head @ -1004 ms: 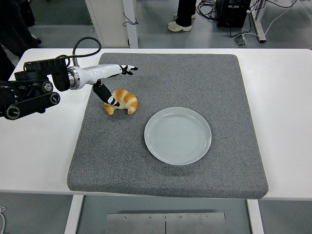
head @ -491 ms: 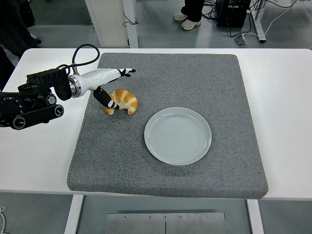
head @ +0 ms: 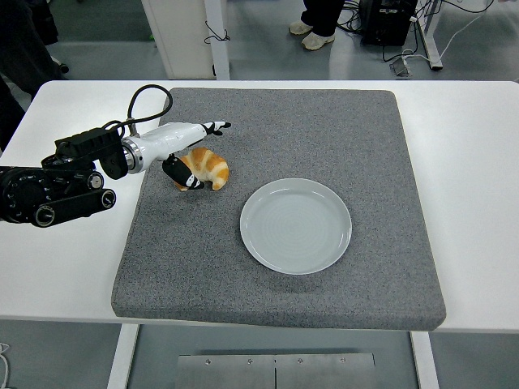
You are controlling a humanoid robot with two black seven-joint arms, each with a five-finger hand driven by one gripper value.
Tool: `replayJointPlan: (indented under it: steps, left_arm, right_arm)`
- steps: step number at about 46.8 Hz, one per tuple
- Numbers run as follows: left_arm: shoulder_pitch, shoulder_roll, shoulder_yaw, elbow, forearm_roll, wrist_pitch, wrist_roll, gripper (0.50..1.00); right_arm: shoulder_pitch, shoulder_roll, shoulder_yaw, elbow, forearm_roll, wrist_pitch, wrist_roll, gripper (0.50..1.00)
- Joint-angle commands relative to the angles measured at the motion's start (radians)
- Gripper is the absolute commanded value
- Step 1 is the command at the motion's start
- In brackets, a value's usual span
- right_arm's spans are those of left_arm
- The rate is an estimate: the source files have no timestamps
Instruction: Place the bread on the plate
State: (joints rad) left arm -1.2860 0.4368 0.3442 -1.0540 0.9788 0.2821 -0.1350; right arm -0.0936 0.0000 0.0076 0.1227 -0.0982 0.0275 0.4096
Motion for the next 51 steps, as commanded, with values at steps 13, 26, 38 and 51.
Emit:
replayJointPlan:
  steps: [13, 26, 38, 51]
  left_arm:
    - [0.023, -0.018, 0.004, 0.015, 0.021, 0.043, -0.005, 0.858]
    - [0.036, -0.02, 0.006, 0.017, 0.044, 0.061, -0.009, 0.787]
    - [0.039, -0.02, 0.032, 0.038, 0.044, 0.061, -0.011, 0.66]
    - [0.024, -0.017, 0.024, 0.038, 0.035, 0.052, -0.011, 0.552]
  right_arm:
    - [0.0, 0.0, 0.0, 0.0, 0.0, 0.0, 0.0, 1.0]
    - [0.0, 0.0, 0.0, 0.0, 0.0, 0.0, 0.0, 1.0]
    - [0.0, 0.0, 0.0, 0.0, 0.0, 0.0, 0.0, 1.0]
    - [0.0, 0.0, 0.0, 0.0, 0.0, 0.0, 0.0, 1.0]
